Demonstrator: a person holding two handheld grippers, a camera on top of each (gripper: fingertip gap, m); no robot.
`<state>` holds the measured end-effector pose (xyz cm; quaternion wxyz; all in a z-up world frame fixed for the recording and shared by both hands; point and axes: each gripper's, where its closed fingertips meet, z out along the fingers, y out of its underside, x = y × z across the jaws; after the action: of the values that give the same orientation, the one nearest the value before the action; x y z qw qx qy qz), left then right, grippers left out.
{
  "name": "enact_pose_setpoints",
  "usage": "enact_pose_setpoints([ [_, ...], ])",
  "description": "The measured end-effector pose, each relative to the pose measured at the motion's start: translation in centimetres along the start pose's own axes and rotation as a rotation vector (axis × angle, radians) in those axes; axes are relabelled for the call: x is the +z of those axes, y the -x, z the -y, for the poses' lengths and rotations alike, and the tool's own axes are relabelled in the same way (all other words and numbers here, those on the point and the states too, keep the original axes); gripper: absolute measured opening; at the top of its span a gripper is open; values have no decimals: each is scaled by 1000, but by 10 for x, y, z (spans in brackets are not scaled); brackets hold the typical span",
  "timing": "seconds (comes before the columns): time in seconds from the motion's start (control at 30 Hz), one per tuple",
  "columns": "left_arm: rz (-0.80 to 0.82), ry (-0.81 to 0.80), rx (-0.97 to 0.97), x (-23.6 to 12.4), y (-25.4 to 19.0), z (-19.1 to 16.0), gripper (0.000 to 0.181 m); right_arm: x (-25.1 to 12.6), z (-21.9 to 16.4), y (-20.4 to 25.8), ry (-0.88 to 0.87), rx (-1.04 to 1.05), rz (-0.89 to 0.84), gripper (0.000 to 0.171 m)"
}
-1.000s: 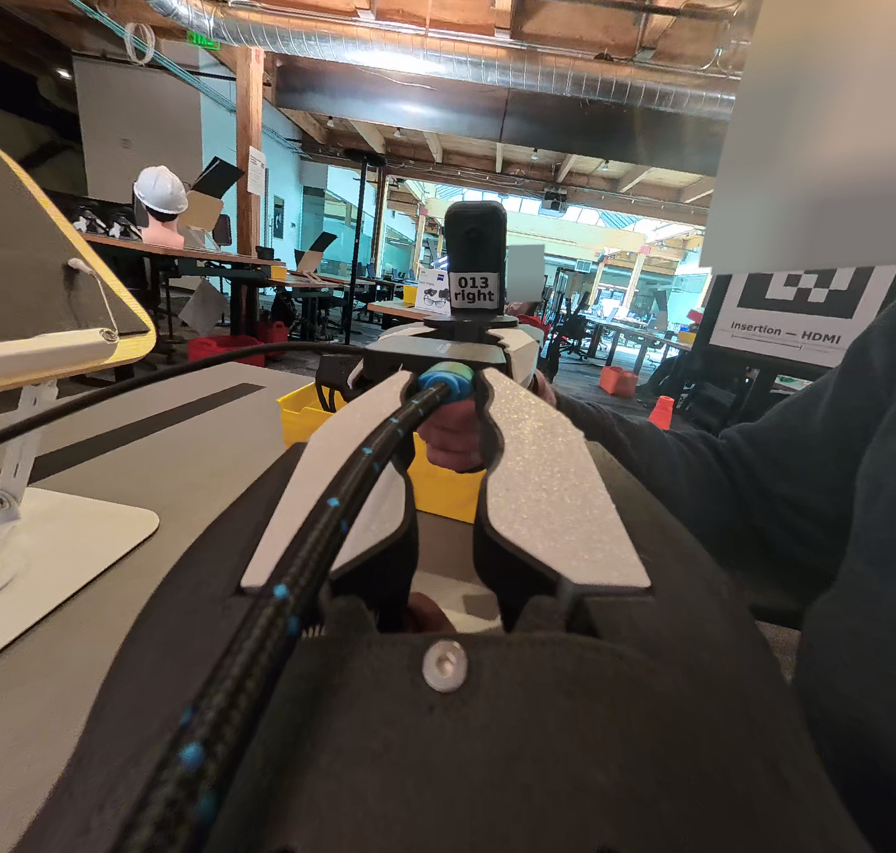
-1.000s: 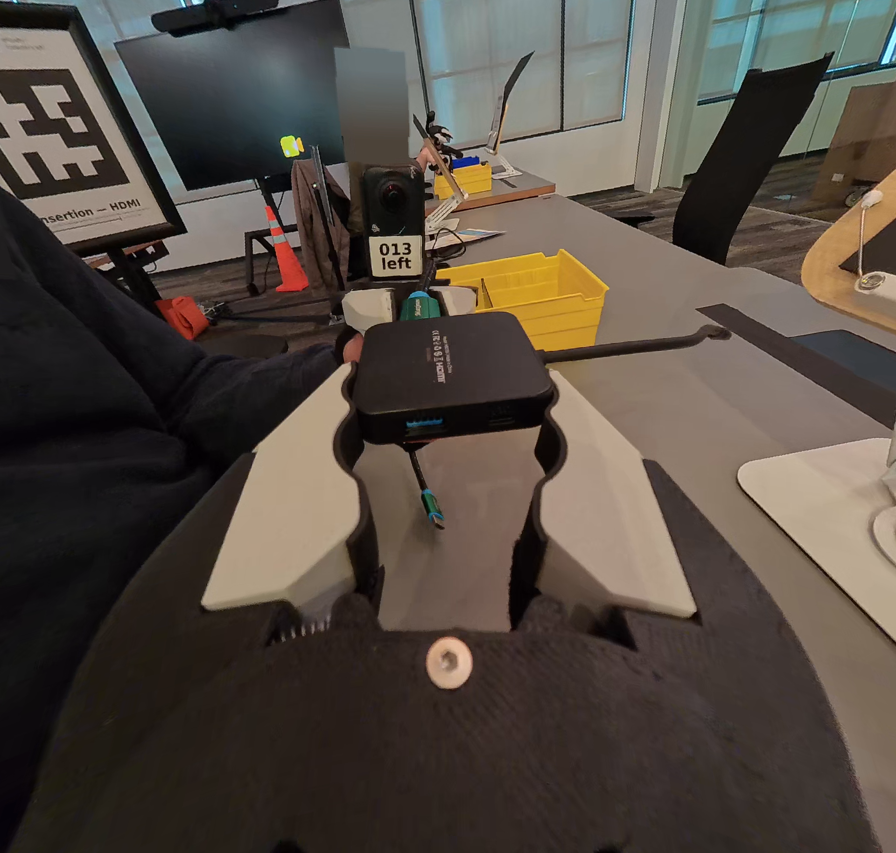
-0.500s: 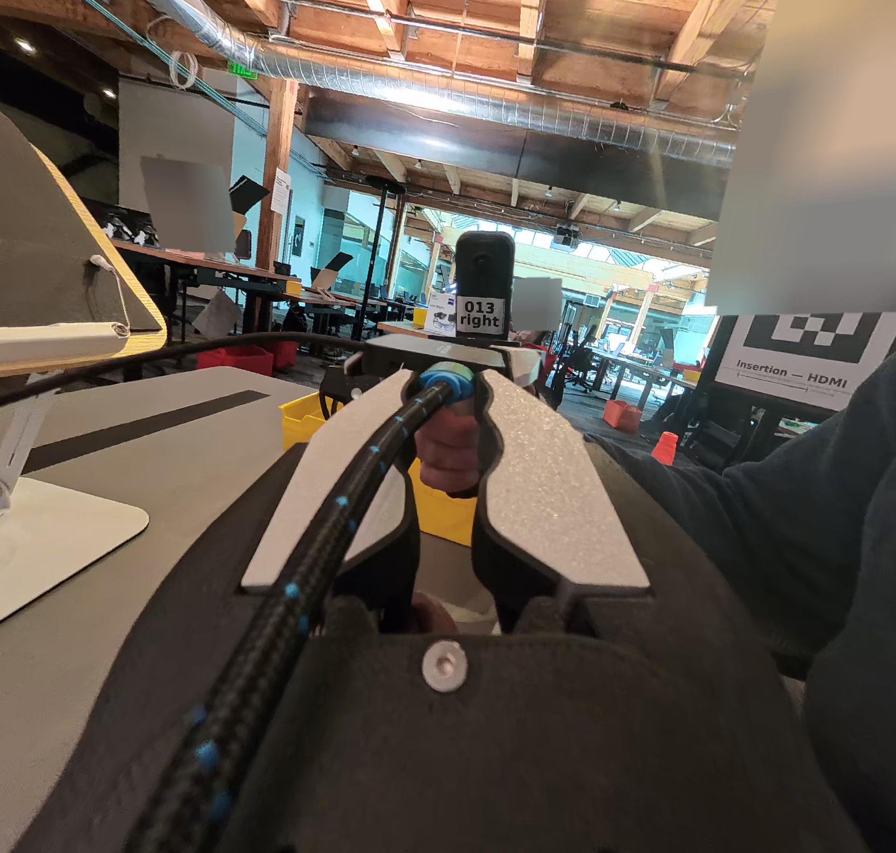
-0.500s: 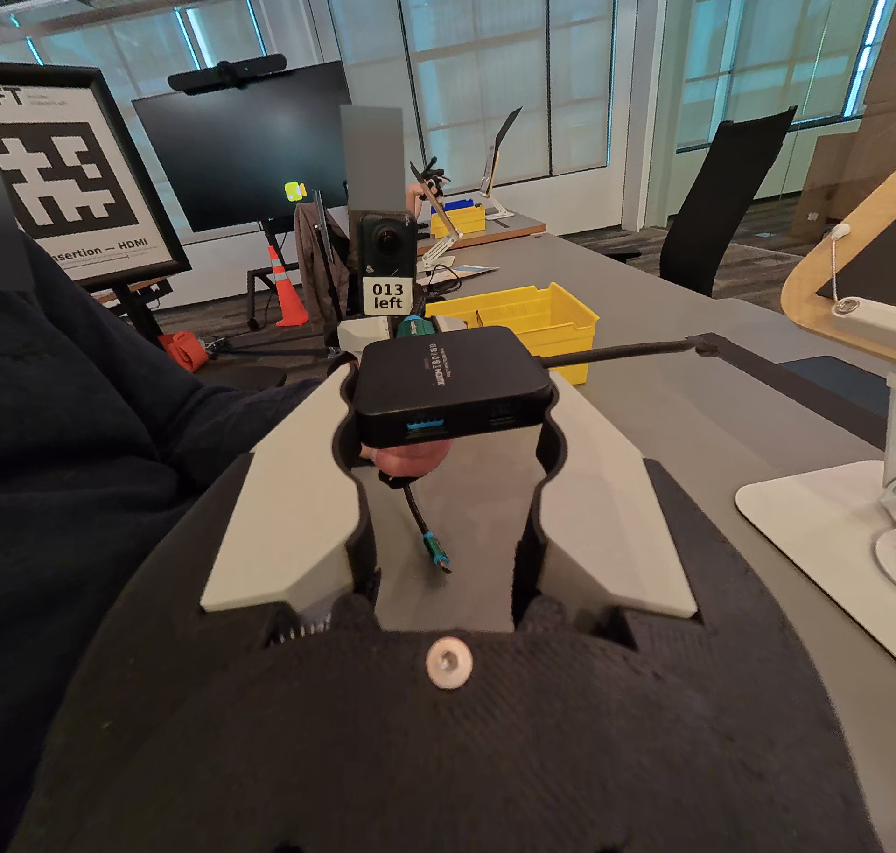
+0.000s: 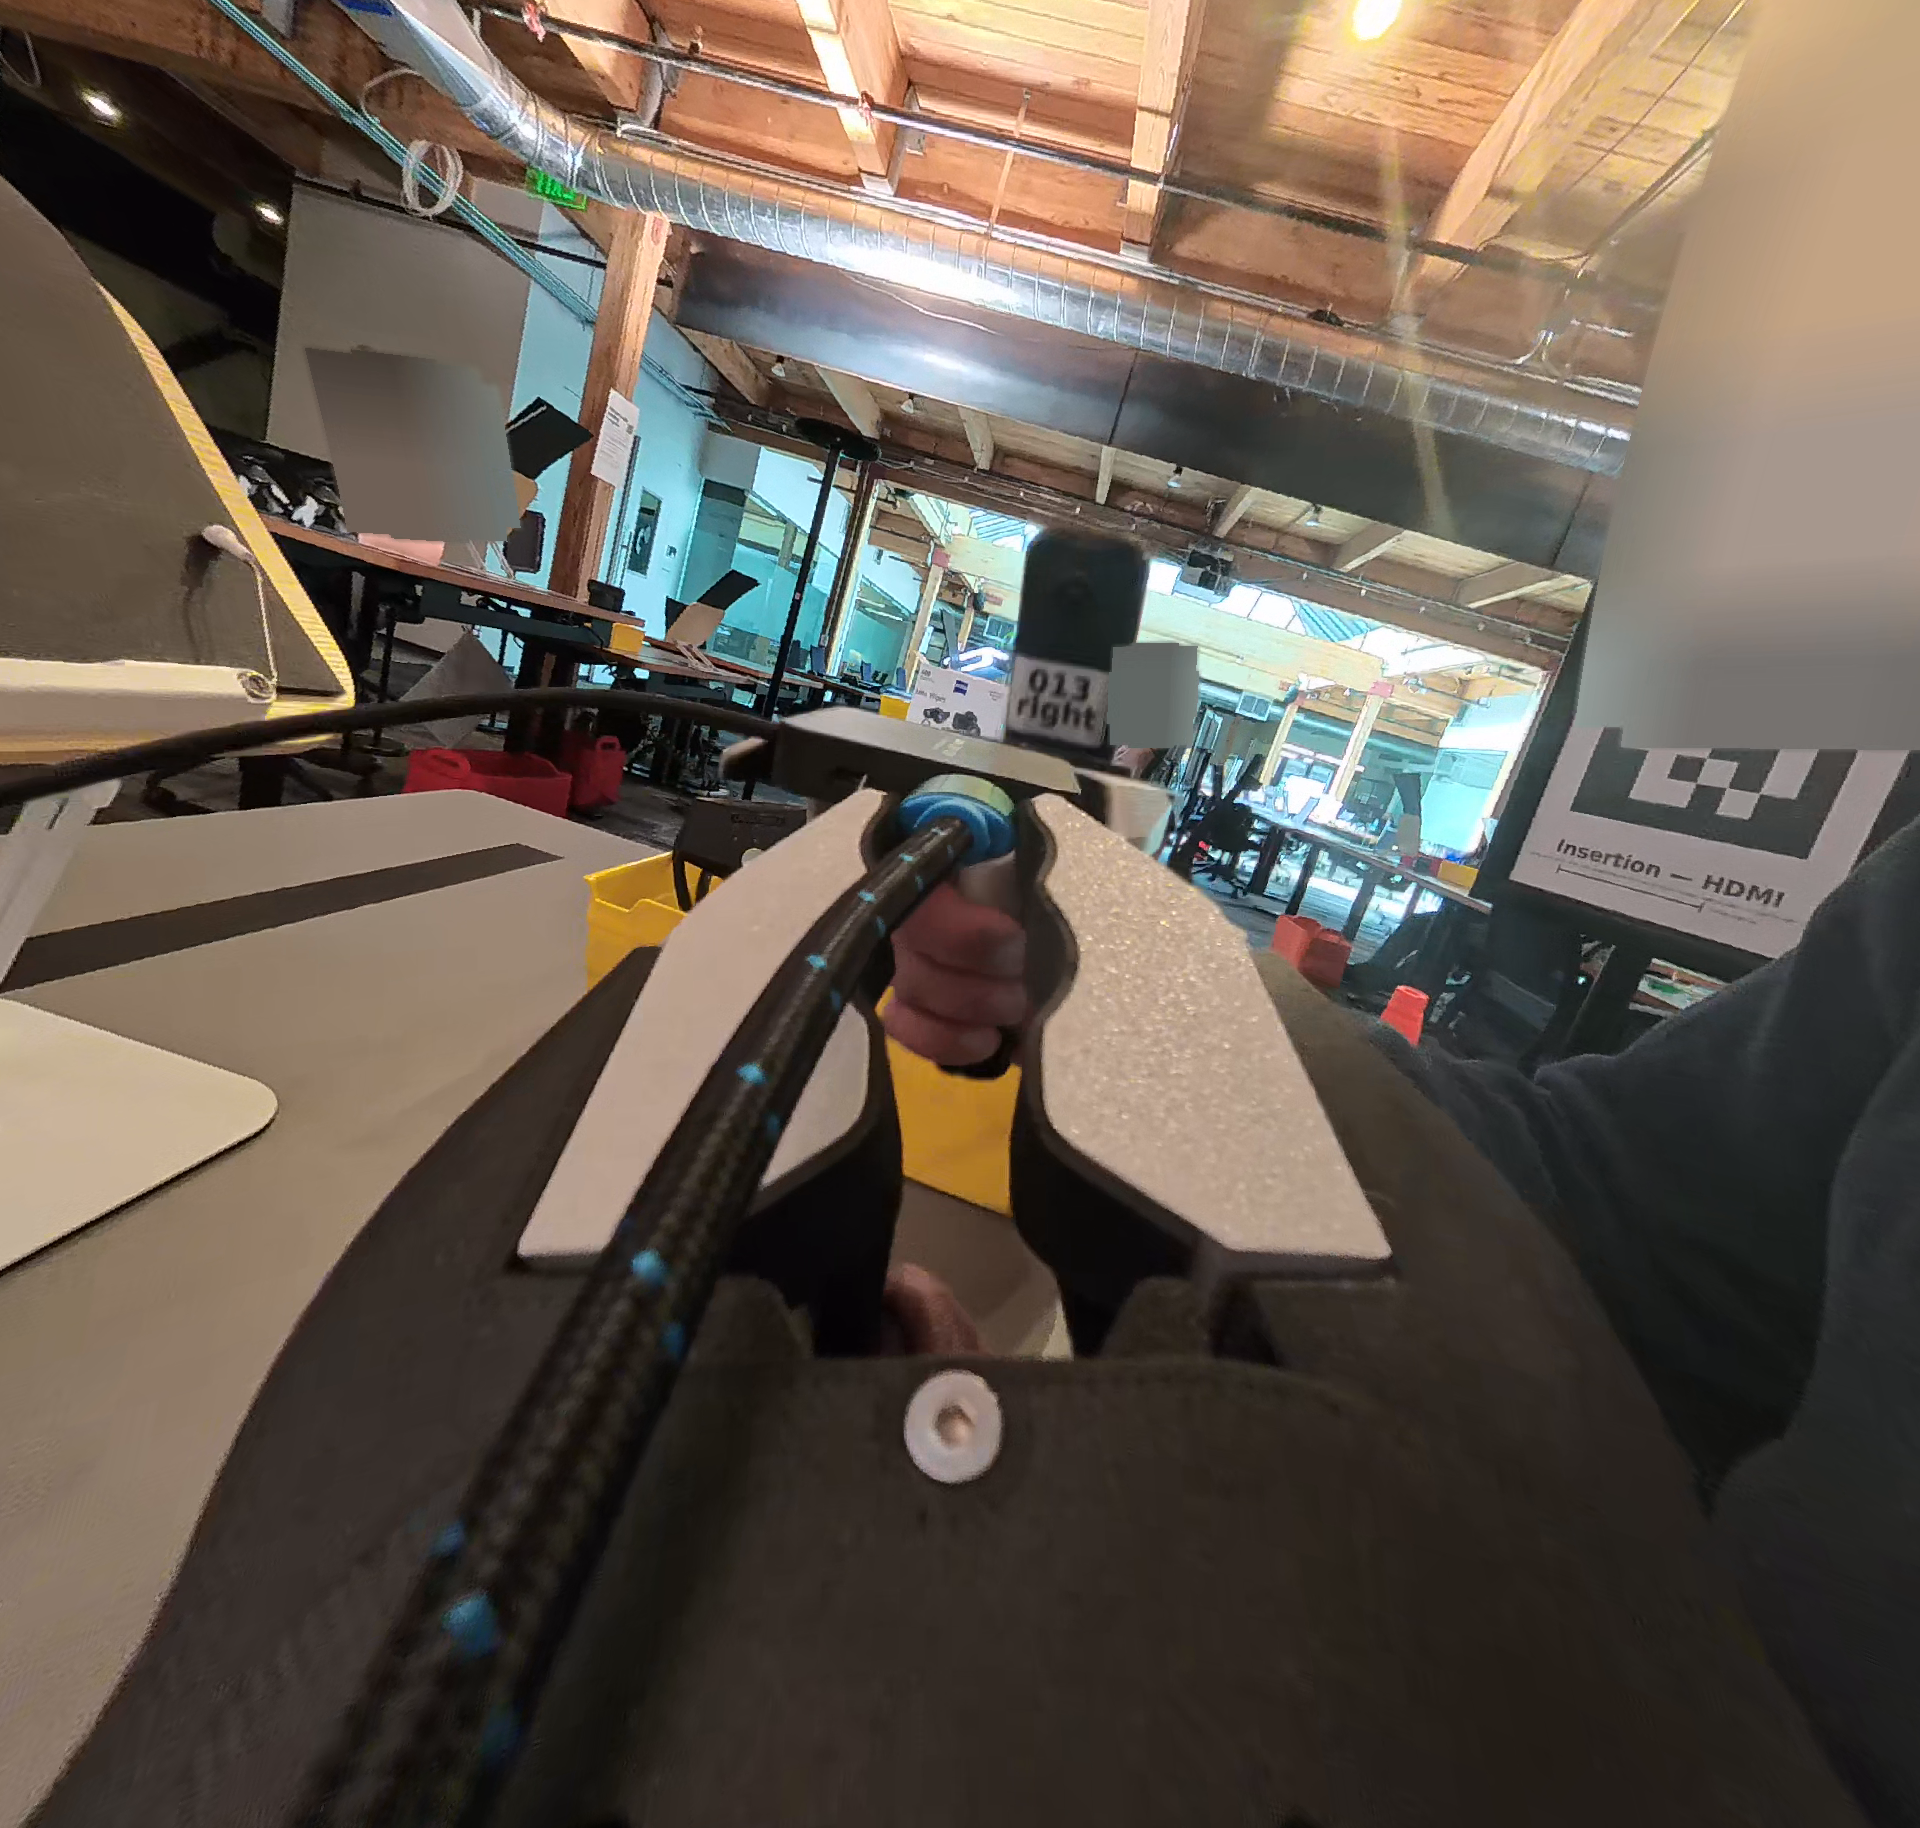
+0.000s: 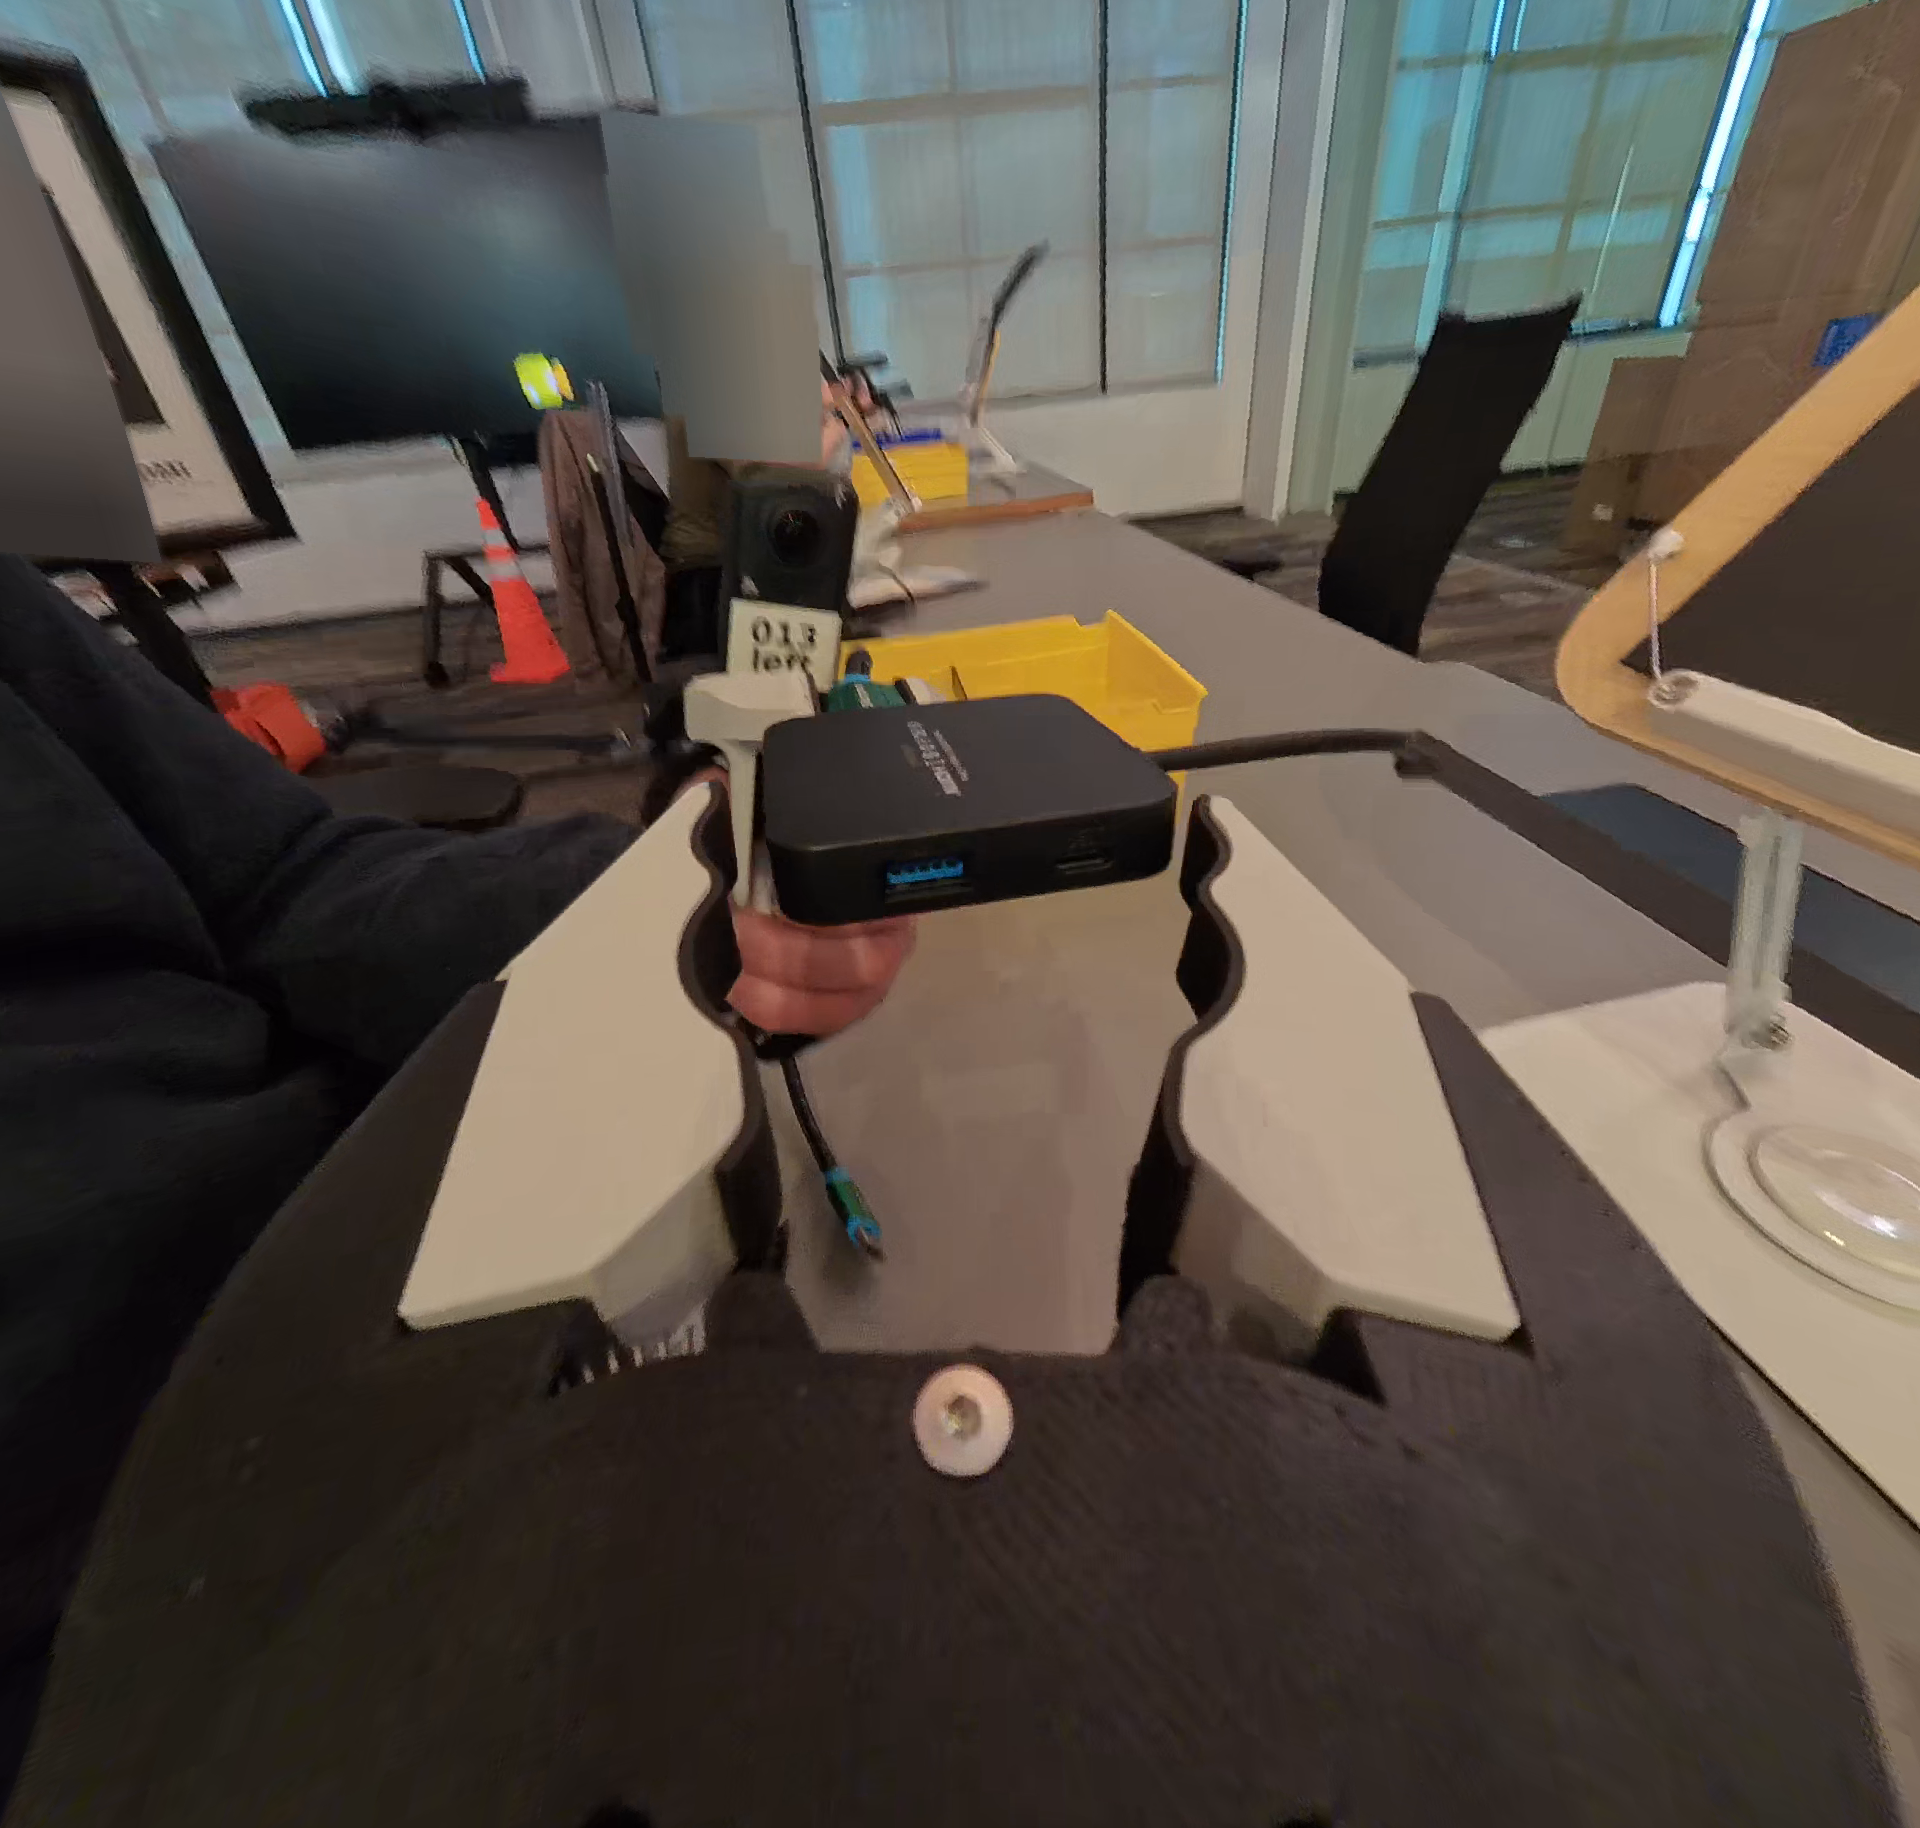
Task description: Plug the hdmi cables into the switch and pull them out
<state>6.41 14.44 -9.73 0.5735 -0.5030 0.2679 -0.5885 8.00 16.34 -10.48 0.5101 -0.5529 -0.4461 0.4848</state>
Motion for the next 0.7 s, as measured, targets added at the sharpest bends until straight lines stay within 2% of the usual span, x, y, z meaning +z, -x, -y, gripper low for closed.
enact_pose_setpoints([
  [0.1,18,25,33,-2,3,-3,20,-7,-4,1,172,-54,-30,90],
  [0.2,33,44,61,-2,5,-5,20,-14,4,3,342,-195,-63,99],
  [0.33,34,78,96,1,3,-9,20,-9,1,12,595,-368,26,108],
  [0.43,41,95,122,2,1,-10,20,-1,-20,15,796,-355,136,113],
  [0.57,46,110,148,3,-2,-11,20,2,-46,11,1028,-374,204,110],
  [0.7,61,116,165,2,1,-13,20,2,-57,1,1143,-395,211,88],
])
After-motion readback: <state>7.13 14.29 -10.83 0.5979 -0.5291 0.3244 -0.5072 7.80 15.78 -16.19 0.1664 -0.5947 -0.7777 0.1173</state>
